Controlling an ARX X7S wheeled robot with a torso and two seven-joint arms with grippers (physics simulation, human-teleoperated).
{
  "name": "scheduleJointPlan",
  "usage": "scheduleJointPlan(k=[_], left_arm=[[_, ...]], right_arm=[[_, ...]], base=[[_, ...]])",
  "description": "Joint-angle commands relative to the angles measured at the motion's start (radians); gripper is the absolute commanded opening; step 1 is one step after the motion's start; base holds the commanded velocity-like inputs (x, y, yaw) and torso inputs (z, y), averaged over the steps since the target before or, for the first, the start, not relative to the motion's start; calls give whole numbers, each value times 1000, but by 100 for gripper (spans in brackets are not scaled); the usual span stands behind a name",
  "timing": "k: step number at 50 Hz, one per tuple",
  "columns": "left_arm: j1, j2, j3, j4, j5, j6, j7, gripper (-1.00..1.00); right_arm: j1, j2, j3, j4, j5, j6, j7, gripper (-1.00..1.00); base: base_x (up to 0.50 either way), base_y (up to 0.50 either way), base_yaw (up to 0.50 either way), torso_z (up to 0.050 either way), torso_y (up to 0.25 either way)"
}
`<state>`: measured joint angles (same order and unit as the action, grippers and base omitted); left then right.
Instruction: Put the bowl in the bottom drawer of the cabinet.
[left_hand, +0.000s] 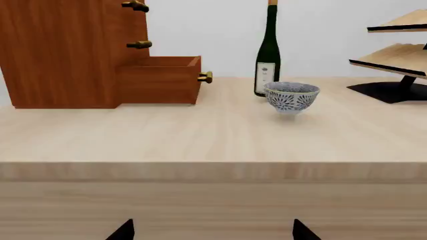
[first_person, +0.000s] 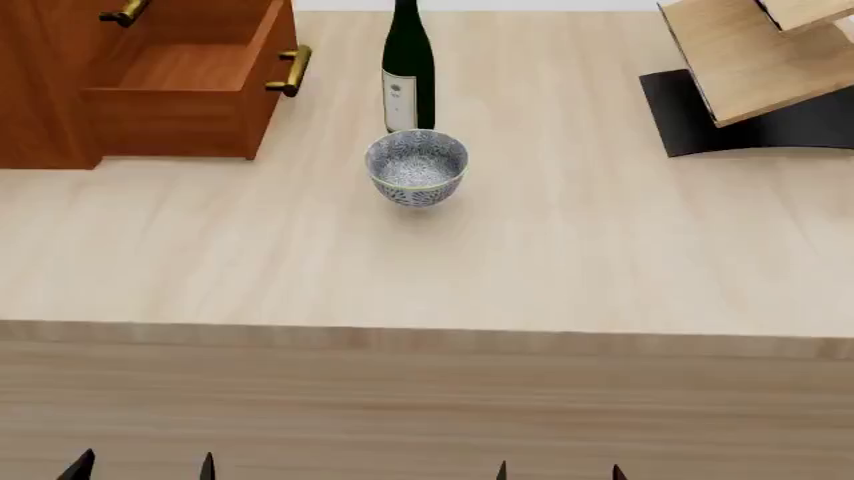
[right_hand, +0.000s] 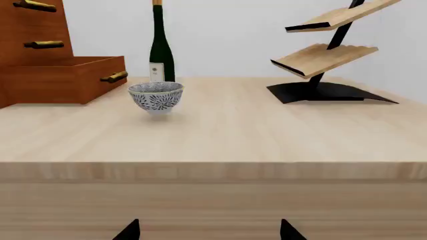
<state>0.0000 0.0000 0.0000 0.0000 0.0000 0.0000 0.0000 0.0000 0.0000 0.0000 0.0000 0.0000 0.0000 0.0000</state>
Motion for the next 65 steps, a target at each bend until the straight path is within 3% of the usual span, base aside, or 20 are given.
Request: scheduleJointPlan(k=[1,17,53,65], left_arm=[[0,-10,11,0,-10,0,-11,100],[3,-57,65,32,-46,17,-47,100],[-3,-110,119,40,-81,37,-89,100],[-14,-141,113,102,-95,-26,-107,100]], right_arm=[[0,9,-13,0,9,0,13,100],[24,49,-78,47,52,-17,61,100],[25,95,-139,2,101,13,113,100],[29,113,-146,-66,104,64,147,100]], base=[[0,0,0,0,0],[0,0,0,1,0],[0,0,0,50,0],[0,0,0,50,0]])
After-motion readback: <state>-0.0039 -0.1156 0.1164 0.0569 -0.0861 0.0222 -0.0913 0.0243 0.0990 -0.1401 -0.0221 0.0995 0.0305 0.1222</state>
